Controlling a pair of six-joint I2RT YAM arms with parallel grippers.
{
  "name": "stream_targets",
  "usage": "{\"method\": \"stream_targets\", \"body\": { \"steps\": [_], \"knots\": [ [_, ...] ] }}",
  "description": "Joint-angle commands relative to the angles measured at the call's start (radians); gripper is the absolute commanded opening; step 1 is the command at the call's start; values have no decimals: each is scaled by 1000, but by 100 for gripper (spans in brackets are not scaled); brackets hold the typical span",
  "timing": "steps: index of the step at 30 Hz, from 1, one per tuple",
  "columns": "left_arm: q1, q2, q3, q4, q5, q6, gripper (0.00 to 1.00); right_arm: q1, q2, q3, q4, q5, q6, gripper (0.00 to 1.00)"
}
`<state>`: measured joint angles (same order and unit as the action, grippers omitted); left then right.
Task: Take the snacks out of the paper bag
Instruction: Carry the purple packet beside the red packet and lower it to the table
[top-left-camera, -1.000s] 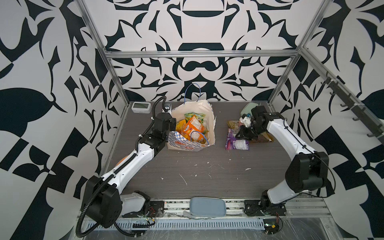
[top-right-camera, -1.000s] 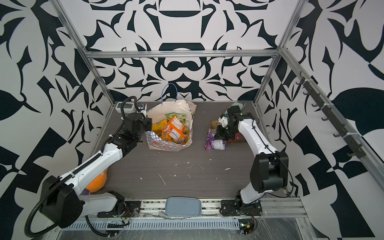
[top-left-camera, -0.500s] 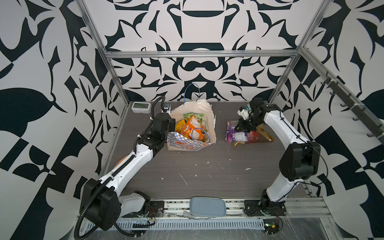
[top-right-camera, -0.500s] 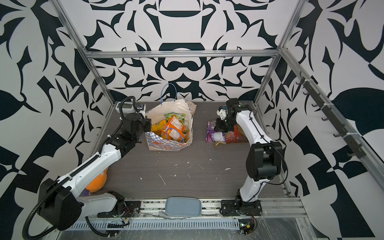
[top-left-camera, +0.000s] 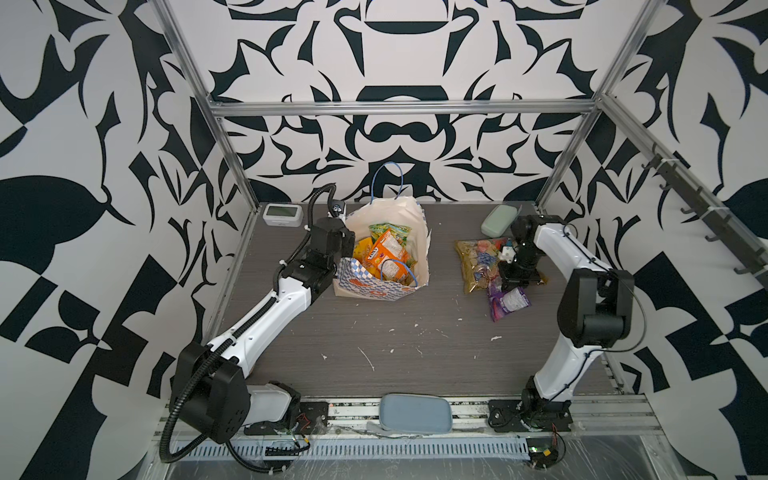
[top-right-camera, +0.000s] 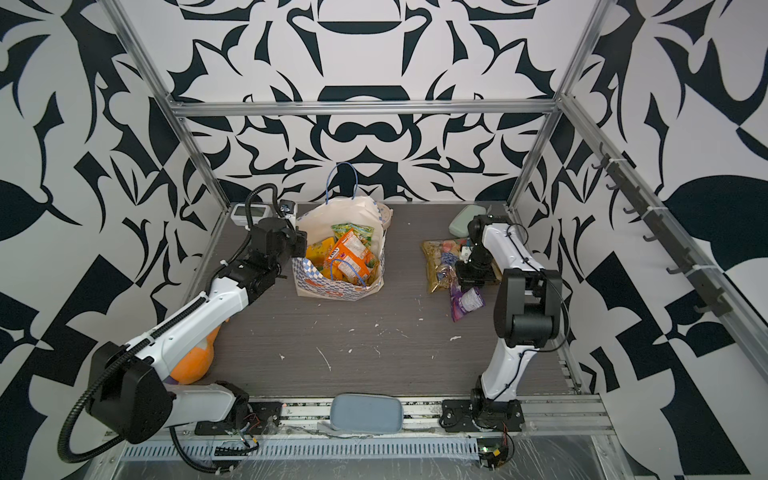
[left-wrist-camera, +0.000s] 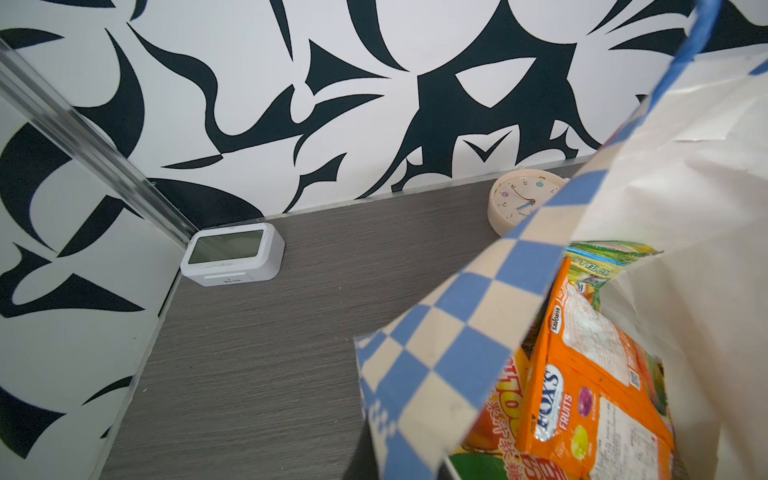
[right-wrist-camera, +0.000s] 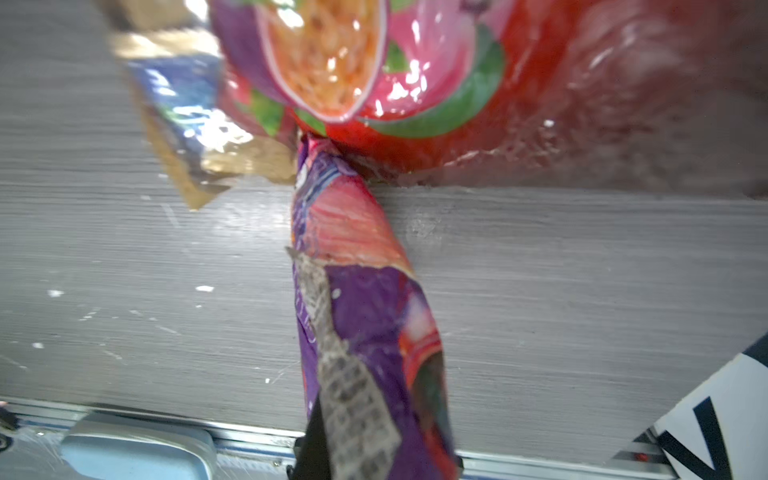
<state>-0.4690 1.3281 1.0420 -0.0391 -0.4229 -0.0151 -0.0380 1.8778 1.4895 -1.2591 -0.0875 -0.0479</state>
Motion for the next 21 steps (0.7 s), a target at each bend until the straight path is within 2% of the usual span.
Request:
{"method": "stream_targets", "body": {
  "steps": [1, 4, 8, 13, 16, 19, 21],
  "knots": [
    [2, -38, 20, 89, 3, -9, 0, -24, 36, 68, -49, 94, -16, 0],
    [2, -41, 14, 91, 2, -16, 0, -43, 53, 114, -52, 146, -15, 2],
    [3, -46, 11, 88, -1, -18, 0, -66, 48, 128, -70, 159, -30, 3],
    [2, -46, 4, 91, -10, -14, 0, -108, -4, 98, -31, 118, -47, 6],
    [4, -46, 5, 97, 7, -20, 0, -117, 11, 88, -40, 150, -49, 8],
    [2, -46, 6, 94, 17, -31, 0, -126, 11, 92, -42, 156, -41, 22],
    [2, -46, 2, 92, 17, -31, 0, -126, 1, 99, -42, 150, -49, 27]
  ]
}}
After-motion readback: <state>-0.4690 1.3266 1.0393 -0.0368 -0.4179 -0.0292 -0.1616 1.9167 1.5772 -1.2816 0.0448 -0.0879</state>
